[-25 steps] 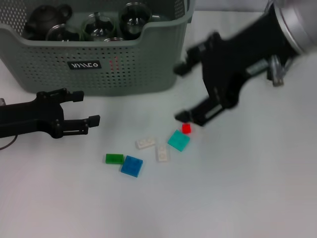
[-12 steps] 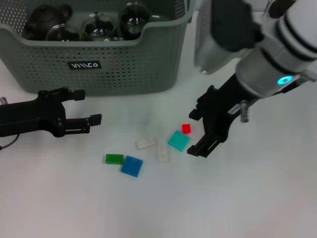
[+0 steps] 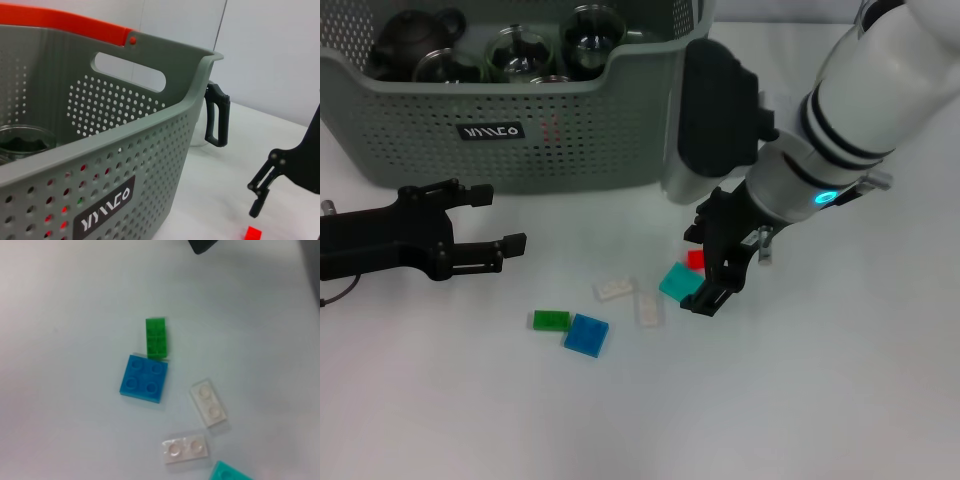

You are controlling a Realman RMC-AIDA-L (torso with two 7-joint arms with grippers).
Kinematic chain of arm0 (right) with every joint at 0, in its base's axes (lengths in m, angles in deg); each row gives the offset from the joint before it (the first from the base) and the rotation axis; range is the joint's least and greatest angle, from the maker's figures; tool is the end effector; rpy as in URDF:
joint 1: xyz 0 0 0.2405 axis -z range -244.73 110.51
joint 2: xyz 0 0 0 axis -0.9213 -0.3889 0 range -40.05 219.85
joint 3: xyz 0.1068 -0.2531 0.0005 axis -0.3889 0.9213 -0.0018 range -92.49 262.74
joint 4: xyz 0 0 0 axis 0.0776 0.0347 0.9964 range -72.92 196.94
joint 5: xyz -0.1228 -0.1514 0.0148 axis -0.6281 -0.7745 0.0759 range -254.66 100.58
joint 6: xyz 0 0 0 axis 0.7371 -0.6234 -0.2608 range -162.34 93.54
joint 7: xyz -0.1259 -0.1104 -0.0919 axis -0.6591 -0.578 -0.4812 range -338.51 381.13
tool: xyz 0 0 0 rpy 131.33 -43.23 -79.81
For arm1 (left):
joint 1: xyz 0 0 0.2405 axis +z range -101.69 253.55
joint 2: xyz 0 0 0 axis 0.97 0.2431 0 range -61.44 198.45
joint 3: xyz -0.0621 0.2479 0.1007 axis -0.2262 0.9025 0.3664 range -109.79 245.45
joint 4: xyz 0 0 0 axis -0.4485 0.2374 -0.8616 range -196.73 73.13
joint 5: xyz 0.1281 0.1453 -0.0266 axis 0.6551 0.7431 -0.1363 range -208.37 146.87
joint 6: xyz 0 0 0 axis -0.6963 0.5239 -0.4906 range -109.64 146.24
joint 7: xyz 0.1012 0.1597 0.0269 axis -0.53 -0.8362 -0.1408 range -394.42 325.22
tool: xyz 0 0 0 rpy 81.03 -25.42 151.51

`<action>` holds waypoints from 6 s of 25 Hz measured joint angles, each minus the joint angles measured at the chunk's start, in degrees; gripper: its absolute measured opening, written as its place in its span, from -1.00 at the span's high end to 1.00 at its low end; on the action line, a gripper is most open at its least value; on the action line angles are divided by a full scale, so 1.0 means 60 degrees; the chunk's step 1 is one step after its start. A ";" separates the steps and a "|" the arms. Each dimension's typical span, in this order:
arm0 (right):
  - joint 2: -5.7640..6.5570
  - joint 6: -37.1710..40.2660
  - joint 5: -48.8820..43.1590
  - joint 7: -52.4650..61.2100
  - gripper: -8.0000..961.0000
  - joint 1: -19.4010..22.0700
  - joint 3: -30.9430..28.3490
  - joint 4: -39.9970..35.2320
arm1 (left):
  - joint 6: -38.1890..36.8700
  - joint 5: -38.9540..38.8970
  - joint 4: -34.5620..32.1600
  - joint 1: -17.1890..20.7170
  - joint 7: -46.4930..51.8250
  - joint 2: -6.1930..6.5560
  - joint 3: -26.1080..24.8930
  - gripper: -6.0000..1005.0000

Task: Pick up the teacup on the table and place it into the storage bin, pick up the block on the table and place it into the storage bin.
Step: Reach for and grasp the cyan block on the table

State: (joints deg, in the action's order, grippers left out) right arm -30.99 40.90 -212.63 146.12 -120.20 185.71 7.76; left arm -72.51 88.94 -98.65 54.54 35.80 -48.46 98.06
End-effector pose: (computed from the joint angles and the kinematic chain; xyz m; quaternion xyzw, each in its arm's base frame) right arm 0.1483 0.3556 -0.1568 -0.9756 0.0103 -0.2184 0.0212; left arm -0.3228 0.3020 -0.0234 -0.9255 -0.2428 -0.2114 0.1994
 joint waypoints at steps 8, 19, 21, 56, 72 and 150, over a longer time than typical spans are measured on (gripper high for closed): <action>-0.0020 -0.1015 0.0351 -0.0009 -0.86 0.0035 0.0710 0.0380 | 0.0038 0.0001 0.0018 0.0013 -0.0009 -0.0055 0.0000 -0.74; -0.0021 -0.1581 0.0755 -0.0407 -0.86 0.0006 0.0945 0.0977 | 0.0022 -0.0071 0.0019 0.0021 -0.0030 -0.0079 0.0000 -0.74; -0.0022 -0.1633 0.0764 -0.0470 -0.85 0.0017 0.0947 0.0996 | 0.0031 -0.0083 0.0019 0.0021 -0.0029 -0.0079 0.0000 -0.74; 0.0033 -0.1767 0.1043 -0.0469 -0.84 -0.0026 0.1086 0.1249 | 0.0062 -0.0115 0.0018 0.0004 0.0033 -0.0105 0.0000 -0.75; -0.0021 -0.2061 0.1038 -0.0398 -0.84 -0.0044 0.1195 0.1331 | 0.0052 -0.0114 0.0018 0.0022 -0.0009 -0.0105 -0.0112 -0.75; 0.0005 -0.2024 0.0676 -0.0001 -0.47 0.0066 0.1194 0.1246 | 0.0043 -0.0128 0.0014 -0.0038 0.0020 -0.0046 -0.0234 -0.75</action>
State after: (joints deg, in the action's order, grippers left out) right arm -30.96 28.75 -208.58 146.12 -119.80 192.87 15.24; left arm -72.25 88.17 -98.56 54.31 35.91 -48.74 96.66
